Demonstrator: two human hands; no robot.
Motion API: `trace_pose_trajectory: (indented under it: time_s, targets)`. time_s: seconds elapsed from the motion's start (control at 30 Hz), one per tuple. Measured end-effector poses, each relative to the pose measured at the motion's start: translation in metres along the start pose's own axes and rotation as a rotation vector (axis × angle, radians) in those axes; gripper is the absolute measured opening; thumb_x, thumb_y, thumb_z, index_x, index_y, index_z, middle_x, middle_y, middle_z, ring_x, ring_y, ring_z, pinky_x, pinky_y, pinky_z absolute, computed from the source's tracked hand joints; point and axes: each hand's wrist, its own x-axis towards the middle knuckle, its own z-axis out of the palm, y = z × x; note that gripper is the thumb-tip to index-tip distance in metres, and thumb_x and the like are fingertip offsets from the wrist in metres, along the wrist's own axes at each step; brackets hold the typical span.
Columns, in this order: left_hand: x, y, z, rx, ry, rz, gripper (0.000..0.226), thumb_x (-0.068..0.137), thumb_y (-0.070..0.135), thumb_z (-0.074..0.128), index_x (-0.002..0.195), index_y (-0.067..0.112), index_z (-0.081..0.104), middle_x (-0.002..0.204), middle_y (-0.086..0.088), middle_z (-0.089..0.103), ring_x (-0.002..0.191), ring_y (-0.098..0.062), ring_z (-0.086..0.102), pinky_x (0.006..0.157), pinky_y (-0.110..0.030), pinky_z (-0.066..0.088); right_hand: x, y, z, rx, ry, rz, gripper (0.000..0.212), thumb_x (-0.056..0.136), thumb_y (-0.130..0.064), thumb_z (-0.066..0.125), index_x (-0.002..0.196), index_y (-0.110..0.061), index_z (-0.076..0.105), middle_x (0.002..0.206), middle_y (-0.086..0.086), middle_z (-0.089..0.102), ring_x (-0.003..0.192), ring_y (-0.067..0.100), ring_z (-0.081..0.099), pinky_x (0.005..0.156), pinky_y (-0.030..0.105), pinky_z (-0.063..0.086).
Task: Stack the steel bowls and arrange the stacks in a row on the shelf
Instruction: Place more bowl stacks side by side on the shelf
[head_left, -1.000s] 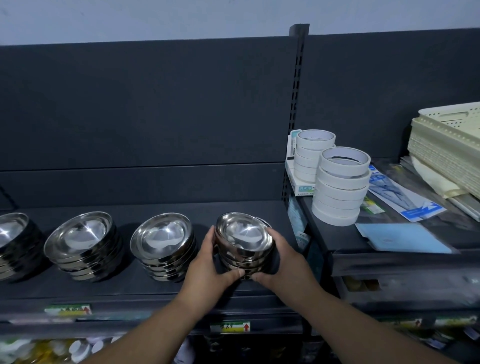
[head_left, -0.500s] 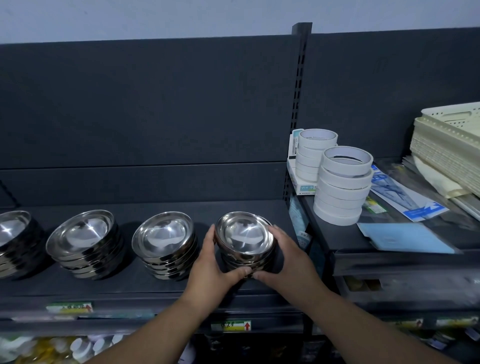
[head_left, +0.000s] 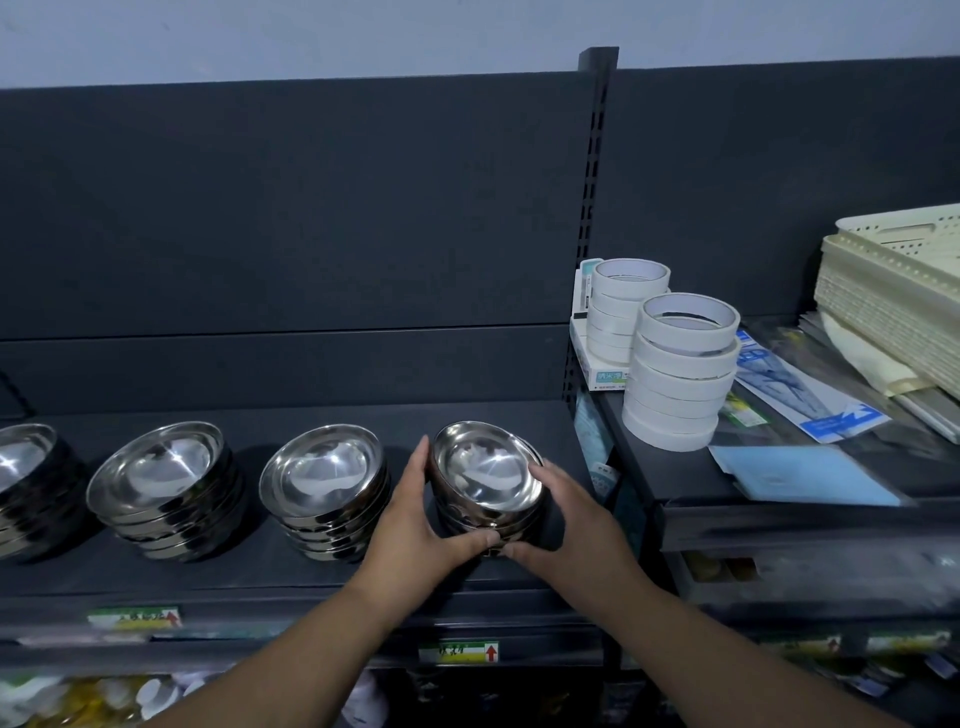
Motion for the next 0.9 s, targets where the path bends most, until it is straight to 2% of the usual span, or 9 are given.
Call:
trace_pose_trajectory:
  time_s: [0.07, 0.2, 0.37, 0.43, 0.53, 0.6, 0.67, 0.77, 0.9]
  targets:
    - [0.003, 0.004, -0.003, 0.010, 0.002, 0.022, 0.121, 0.058, 0.035, 0.090, 0.149, 0.041, 0.011, 0.143, 0.020, 0.036, 0.134, 0.002, 0.033, 0.109, -0.020, 0.026, 0.001, 0.002, 0.000, 0.018, -0.002, 0.007, 0.086, 0.069, -0.031, 0.084, 0.142, -0.035, 0.038, 0.149, -0.021, 0.036, 0.136, -0.006, 0.030, 0.112, 0.016, 0.026]
    - [0.008, 0.015, -0.007, 0.151, 0.022, 0.124, 0.099, 0.060, 0.033, 0.089, 0.140, 0.041, 0.032, 0.137, 0.022, 0.038, 0.125, 0.003, 0.037, 0.099, -0.006, 0.026, 0.001, 0.003, 0.001, 0.077, -0.018, 0.039, 0.089, 0.066, -0.032, 0.085, 0.141, -0.039, 0.037, 0.140, -0.021, 0.048, 0.130, -0.005, 0.041, 0.111, 0.030, 0.039]
    - [0.005, 0.011, -0.002, 0.093, 0.067, 0.096, 0.090, 0.061, 0.037, 0.087, 0.137, 0.036, 0.039, 0.137, 0.016, 0.047, 0.123, 0.000, 0.044, 0.099, -0.013, 0.032, -0.004, 0.001, -0.005, 0.169, -0.017, 0.036, 0.092, 0.067, -0.024, 0.086, 0.129, -0.059, 0.028, 0.126, -0.038, 0.047, 0.116, -0.025, 0.040, 0.091, -0.003, 0.034]
    - [0.003, 0.007, 0.002, 0.056, 0.067, 0.078, 0.085, 0.063, 0.036, 0.087, 0.133, 0.042, 0.039, 0.136, 0.015, 0.049, 0.122, 0.001, 0.046, 0.096, -0.010, 0.033, -0.004, 0.002, -0.005, 0.182, -0.024, 0.039, 0.097, 0.068, -0.026, 0.086, 0.131, -0.059, 0.020, 0.126, -0.044, 0.039, 0.115, -0.029, 0.037, 0.091, -0.004, 0.031]
    - [0.001, 0.002, 0.005, 0.041, 0.060, 0.054, 0.085, 0.065, 0.035, 0.086, 0.133, 0.045, 0.036, 0.137, 0.013, 0.049, 0.124, -0.001, 0.046, 0.100, -0.015, 0.034, -0.005, 0.006, -0.002, 0.197, -0.036, 0.073, 0.106, 0.067, -0.030, 0.087, 0.146, -0.044, 0.018, 0.140, -0.032, 0.039, 0.125, -0.017, 0.038, 0.103, 0.007, 0.032]
    - [0.001, 0.000, 0.005, 0.043, 0.036, 0.046, 0.089, 0.065, 0.036, 0.085, 0.137, 0.043, 0.034, 0.140, 0.013, 0.047, 0.128, -0.001, 0.043, 0.108, -0.022, 0.034, -0.005, 0.008, 0.000, 0.206, -0.037, 0.084, 0.104, 0.065, -0.031, 0.087, 0.147, -0.040, 0.023, 0.140, -0.025, 0.046, 0.125, -0.014, 0.041, 0.100, 0.007, 0.033]
    - [0.002, -0.002, 0.004, 0.039, 0.007, 0.038, 0.092, 0.066, 0.038, 0.085, 0.140, 0.043, 0.030, 0.142, 0.014, 0.044, 0.130, -0.001, 0.041, 0.112, -0.027, 0.033, -0.005, 0.009, 0.000, 0.202, -0.027, 0.079, 0.101, 0.065, -0.030, 0.087, 0.145, -0.041, 0.027, 0.135, -0.024, 0.051, 0.123, -0.015, 0.044, 0.097, 0.002, 0.033]
    - [0.002, -0.001, 0.004, 0.025, -0.020, 0.033, 0.095, 0.069, 0.036, 0.083, 0.143, 0.044, 0.024, 0.141, 0.017, 0.043, 0.128, 0.003, 0.040, 0.106, -0.019, 0.032, -0.004, 0.008, 0.000, 0.214, -0.013, 0.067, 0.096, 0.065, -0.026, 0.087, 0.141, -0.044, 0.031, 0.129, -0.029, 0.052, 0.120, -0.018, 0.044, 0.091, -0.003, 0.033]
    - [0.002, 0.002, 0.006, -0.009, -0.027, -0.004, 0.111, 0.069, 0.036, 0.083, 0.151, 0.033, 0.008, 0.143, 0.017, 0.036, 0.128, 0.002, 0.033, 0.104, -0.017, 0.026, -0.004, 0.007, 0.001, 0.221, -0.005, 0.069, 0.096, 0.065, -0.026, 0.087, 0.138, -0.049, 0.031, 0.132, -0.028, 0.051, 0.123, -0.014, 0.045, 0.099, 0.007, 0.036]
